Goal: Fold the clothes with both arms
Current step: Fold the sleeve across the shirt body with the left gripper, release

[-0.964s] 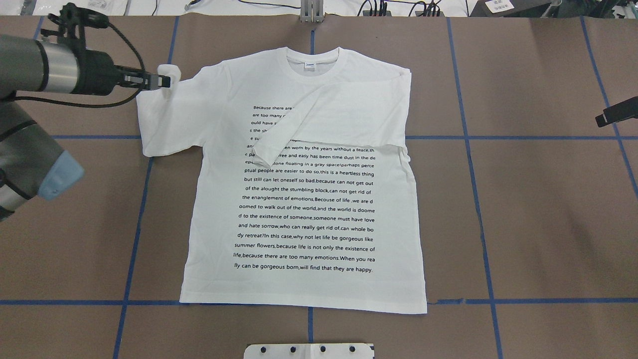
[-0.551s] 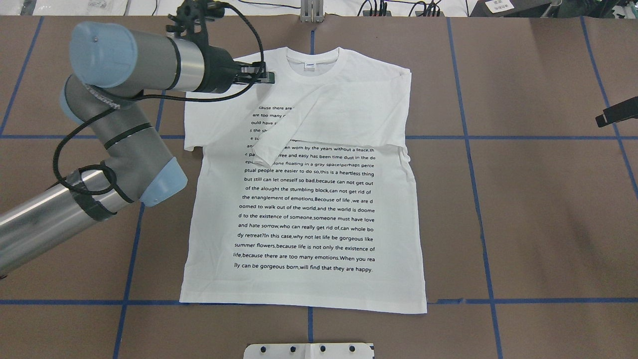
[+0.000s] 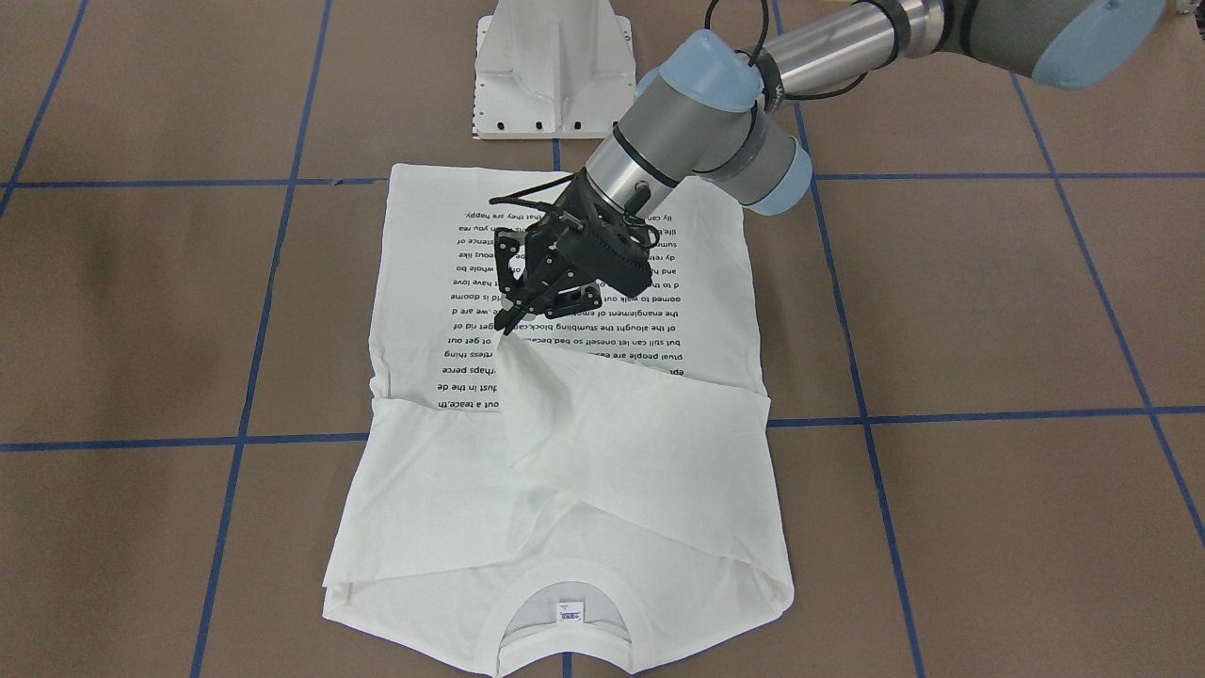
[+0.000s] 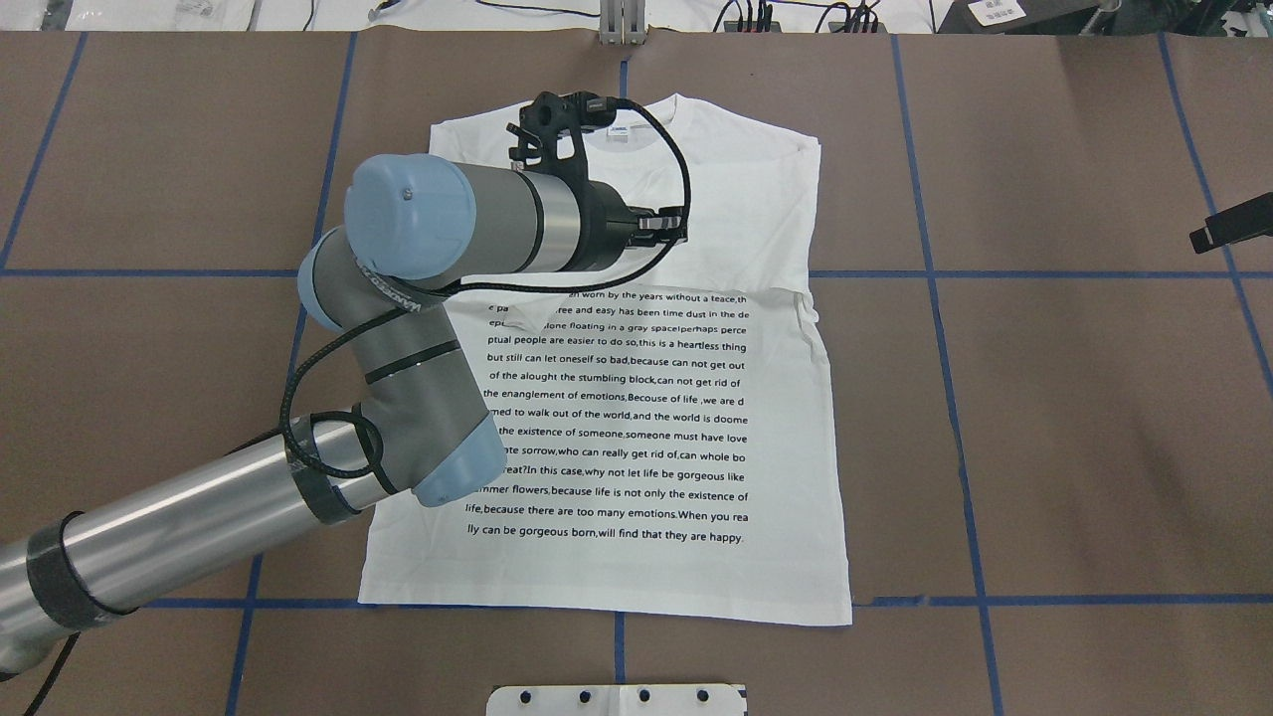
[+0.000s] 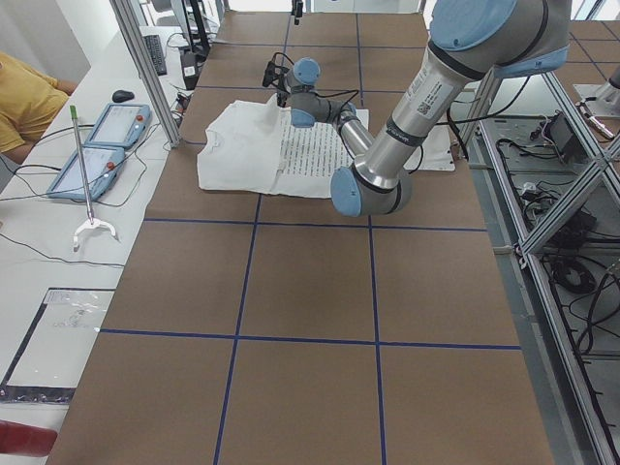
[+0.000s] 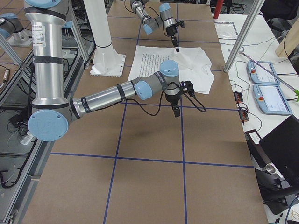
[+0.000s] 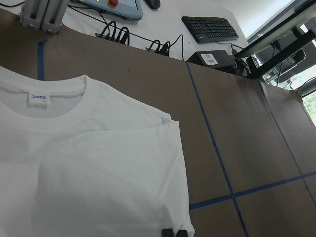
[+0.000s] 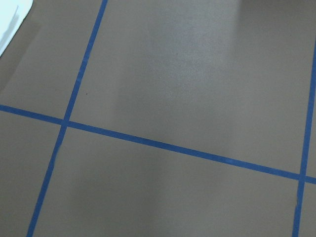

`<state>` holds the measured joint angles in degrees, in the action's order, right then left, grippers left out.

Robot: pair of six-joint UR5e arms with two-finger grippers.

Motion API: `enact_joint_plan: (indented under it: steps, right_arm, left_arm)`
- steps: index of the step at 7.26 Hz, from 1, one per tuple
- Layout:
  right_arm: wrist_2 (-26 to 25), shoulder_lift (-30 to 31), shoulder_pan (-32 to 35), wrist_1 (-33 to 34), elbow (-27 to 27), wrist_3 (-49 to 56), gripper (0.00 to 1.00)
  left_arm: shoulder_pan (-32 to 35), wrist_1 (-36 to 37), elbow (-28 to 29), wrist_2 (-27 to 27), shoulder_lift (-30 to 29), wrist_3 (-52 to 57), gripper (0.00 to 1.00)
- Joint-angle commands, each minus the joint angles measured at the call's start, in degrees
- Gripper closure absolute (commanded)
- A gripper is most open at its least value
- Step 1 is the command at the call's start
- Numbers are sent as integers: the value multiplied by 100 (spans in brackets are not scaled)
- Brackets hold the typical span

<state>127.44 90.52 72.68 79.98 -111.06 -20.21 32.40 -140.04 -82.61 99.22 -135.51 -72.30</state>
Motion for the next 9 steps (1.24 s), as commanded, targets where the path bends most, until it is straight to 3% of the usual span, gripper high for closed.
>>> enact_joint_plan:
  steps: [1, 2, 3, 4, 6, 8, 9]
  right_arm:
    - [0, 1, 9, 0, -3, 0, 0]
    - [0, 1, 9, 0, -3, 0, 0]
    - [0, 1, 9, 0, 6, -9, 0]
    - [0, -8, 9, 0, -3, -18, 0]
    - [0, -235, -8, -9, -55, -453, 0]
    - [-131, -875, -497, 9, -38, -1454, 0]
    - [-550, -1244, -962, 35, -21, -2068, 0]
  left_arm:
    - [-339, 3, 156, -175, -37, 23, 100]
    - [-392, -6, 253, -175, -46, 32, 100]
    - [-471, -23, 280, -175, -63, 15, 10]
    - [-507, -6, 263, -175, -72, 23, 0]
    - [-498, 343, -70, 86, 15, 337, 0]
    - [-280, 1536, -1007, 255, 409, 1180, 0]
    - [-104, 2046, -1517, 308, 681, 1610, 0]
